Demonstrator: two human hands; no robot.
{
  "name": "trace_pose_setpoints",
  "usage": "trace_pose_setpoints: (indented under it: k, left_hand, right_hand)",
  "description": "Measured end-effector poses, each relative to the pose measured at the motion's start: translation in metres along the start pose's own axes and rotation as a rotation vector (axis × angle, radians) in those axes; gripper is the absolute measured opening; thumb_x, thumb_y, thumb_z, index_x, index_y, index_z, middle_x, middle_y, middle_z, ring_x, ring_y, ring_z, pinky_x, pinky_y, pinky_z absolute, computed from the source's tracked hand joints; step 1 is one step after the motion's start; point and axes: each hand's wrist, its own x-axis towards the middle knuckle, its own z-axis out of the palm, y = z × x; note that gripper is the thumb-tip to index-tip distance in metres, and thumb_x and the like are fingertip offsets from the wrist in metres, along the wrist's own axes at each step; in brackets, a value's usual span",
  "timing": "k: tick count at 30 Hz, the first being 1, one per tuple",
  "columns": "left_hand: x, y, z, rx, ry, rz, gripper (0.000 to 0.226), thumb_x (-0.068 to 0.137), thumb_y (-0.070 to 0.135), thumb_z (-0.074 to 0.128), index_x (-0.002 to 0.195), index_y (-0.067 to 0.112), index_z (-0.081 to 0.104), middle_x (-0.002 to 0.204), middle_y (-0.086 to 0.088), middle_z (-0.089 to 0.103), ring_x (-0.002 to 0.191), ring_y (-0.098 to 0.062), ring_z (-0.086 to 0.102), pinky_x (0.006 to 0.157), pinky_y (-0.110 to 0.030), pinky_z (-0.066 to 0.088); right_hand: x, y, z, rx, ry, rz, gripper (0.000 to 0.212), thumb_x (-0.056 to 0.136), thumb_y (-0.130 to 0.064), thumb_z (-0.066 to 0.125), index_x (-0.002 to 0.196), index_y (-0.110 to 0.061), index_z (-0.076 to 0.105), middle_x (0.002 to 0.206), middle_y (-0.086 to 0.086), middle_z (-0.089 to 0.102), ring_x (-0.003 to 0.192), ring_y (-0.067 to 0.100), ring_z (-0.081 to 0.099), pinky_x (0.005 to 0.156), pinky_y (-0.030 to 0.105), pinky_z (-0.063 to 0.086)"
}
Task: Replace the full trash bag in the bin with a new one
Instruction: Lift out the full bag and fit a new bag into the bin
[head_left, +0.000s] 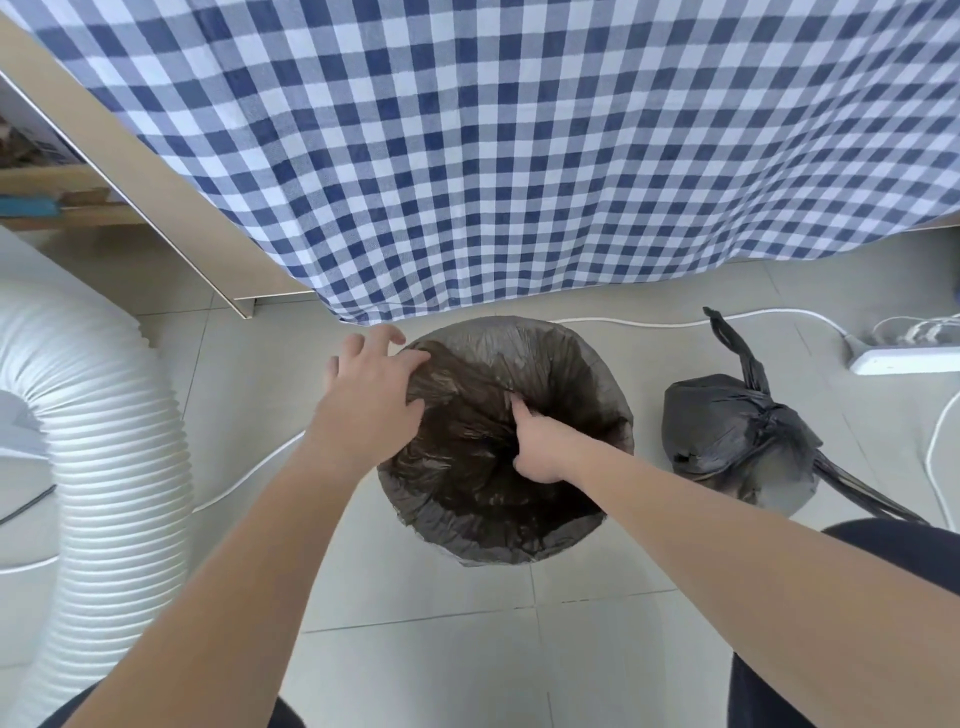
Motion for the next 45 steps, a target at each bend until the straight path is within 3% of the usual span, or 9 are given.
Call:
trace_pose_setpoints:
  k: [3,9,16,21,24,27,31,34,45]
  left_hand:
    - [0.002,0.021,-0.001,-0.131,0.157,0.182,0.033,0.094,0.013,0.065,0.121,0.027,0.078,0.123,0.003,0.064,0.115,-0.025,0.055,0.104,-0.043,0.049]
    - [0.018,0.065,0.055,0.127,-0.52,0.362,0.034,0.1,0.024,0.061,0.132,0.03,0.071,0.127,-0.001,0.072,0.117,-0.027,0.068,0.096,-0.043,0.058]
    - [0.013,0.054,0.104,0.426,-0.755,0.161,0.103,0.086,0.064,0.072,0.167,0.021,0.025,0.172,-0.009,0.026,0.161,-0.029,0.013,0.13,-0.04,0.002]
    - [0.016,0.053,0.101,0.401,-0.831,0.161,0.134,0.069,0.081,0.076,0.169,0.017,0.013,0.172,-0.01,0.023,0.161,-0.032,0.012,0.131,-0.044,0.002]
    - [0.018,0.063,0.087,0.371,-0.885,0.162,0.092,0.085,0.07,0.071,0.155,0.015,0.048,0.155,-0.011,0.049,0.145,-0.036,0.043,0.121,-0.049,0.036]
    - [0.026,0.072,0.075,0.267,-0.679,0.324,0.019,0.099,0.018,0.064,0.112,0.009,0.073,0.114,-0.012,0.071,0.104,-0.033,0.07,0.083,-0.042,0.059]
    - [0.037,0.065,0.081,0.192,-0.537,0.387,0.041,0.097,0.015,0.065,0.137,0.026,0.069,0.134,-0.006,0.067,0.129,-0.031,0.061,0.106,-0.043,0.05]
    - [0.032,0.048,0.099,0.494,-0.661,0.315,0.096,0.089,0.055,0.072,0.167,0.019,0.027,0.174,-0.005,0.022,0.162,-0.027,0.014,0.131,-0.045,0.005]
    - [0.022,0.037,0.112,0.864,-0.761,0.297,0.083,0.107,0.05,0.037,0.169,0.013,-0.003,0.178,-0.003,-0.008,0.164,-0.022,-0.007,0.128,-0.044,-0.012]
  right_hand:
    - [-0.006,-0.008,-0.001,-0.245,0.0,-0.082,0.079,0.096,-0.01,0.05,0.164,-0.003,0.01,0.15,0.022,0.052,0.128,0.039,0.058,0.103,0.044,0.052]
    - [0.001,-0.01,0.022,-0.549,-0.114,-0.03,0.082,0.102,-0.044,0.047,0.166,-0.012,0.005,0.17,0.013,0.022,0.157,0.039,0.01,0.125,0.062,0.005]
    - [0.001,0.012,0.033,-0.703,-0.104,0.131,0.132,0.075,-0.09,0.05,0.165,-0.011,-0.004,0.173,0.012,0.002,0.159,0.033,-0.008,0.124,0.056,-0.016]
    - [-0.006,0.007,0.027,-0.638,-0.025,0.052,0.136,0.071,-0.09,0.057,0.165,-0.008,0.003,0.172,0.013,0.011,0.159,0.033,0.003,0.126,0.056,-0.006]
    - [-0.021,-0.005,0.015,-0.515,0.094,-0.085,0.061,0.097,-0.039,0.064,0.146,-0.007,0.05,0.149,0.016,0.052,0.137,0.037,0.046,0.106,0.049,0.043]
    - [-0.029,-0.01,0.01,-0.468,0.207,-0.142,0.031,0.098,-0.004,0.052,0.125,-0.01,0.065,0.129,0.014,0.065,0.119,0.037,0.059,0.082,0.043,0.05]
    - [-0.02,-0.001,0.021,-0.808,0.064,-0.028,0.059,0.101,-0.04,0.049,0.156,-0.02,0.043,0.161,0.015,0.039,0.152,0.042,0.022,0.122,0.06,0.014]
    - [-0.013,0.012,0.026,-0.973,-0.1,0.114,0.093,0.095,-0.076,0.033,0.166,-0.02,0.011,0.173,0.015,0.002,0.158,0.04,-0.013,0.118,0.066,-0.018]
    - [-0.005,0.021,0.032,-1.204,-0.176,0.198,0.11,0.086,-0.091,0.013,0.164,-0.016,-0.008,0.174,0.005,-0.011,0.158,0.027,-0.019,0.117,0.06,-0.023]
